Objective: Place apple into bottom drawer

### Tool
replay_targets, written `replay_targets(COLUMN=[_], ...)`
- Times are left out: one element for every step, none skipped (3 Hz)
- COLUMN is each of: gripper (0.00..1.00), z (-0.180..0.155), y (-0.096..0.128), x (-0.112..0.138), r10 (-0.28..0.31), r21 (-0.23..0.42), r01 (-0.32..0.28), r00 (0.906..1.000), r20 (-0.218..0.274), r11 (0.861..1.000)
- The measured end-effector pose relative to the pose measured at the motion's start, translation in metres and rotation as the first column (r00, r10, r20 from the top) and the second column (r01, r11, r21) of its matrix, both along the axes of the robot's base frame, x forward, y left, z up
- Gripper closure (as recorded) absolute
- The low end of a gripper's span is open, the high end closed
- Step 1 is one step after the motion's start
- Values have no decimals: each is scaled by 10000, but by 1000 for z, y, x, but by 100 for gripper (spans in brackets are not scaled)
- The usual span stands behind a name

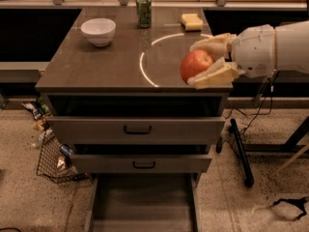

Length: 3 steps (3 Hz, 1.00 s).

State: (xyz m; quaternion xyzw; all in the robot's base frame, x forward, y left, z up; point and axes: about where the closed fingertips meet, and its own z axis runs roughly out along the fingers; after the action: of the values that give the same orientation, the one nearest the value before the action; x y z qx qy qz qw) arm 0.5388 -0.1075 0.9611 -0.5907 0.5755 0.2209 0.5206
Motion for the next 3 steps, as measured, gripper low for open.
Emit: replay_targets(gripper=[100,100,100], z=[-26,-31,-35], y=[14,15,26], x=[-67,-66,-72], r10=[506,540,360], r21=[-126,-158,287], r01=[-515,-553,-334], r00=[9969,9960,9947], r20=[-609,-714,-960], r11=[9986,9983,9990])
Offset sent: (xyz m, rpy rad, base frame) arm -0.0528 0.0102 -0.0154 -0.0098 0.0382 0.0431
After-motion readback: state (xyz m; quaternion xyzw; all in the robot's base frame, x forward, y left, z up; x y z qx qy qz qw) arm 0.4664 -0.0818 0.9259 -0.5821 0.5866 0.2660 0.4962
